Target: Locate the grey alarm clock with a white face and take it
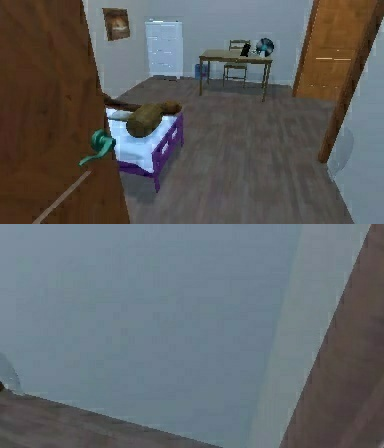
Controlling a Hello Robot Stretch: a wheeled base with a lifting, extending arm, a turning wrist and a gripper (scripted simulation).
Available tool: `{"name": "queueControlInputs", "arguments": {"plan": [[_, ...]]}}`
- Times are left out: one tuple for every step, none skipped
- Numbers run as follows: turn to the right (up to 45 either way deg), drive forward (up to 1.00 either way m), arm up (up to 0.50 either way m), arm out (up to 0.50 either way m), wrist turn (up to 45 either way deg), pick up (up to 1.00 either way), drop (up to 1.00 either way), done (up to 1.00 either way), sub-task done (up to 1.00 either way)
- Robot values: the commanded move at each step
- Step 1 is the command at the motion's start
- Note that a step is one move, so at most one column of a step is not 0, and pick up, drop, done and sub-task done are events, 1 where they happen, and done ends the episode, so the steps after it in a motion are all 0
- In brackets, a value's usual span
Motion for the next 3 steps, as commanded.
{"name": "queueControlInputs", "arguments": {"plan": [[0.0, 0.15, 0.00, 0.00, 0.0, 0.00, 0.00, 0.00, 0.00], [18.0, 0.00, 0.00, 0.00, 0.0, 0.00, 0.00, 0.00, 0.00], [3.0, 0.00, 0.00, 0.00, 0.0, 0.00, 0.00, 0.00, 0.00]]}}
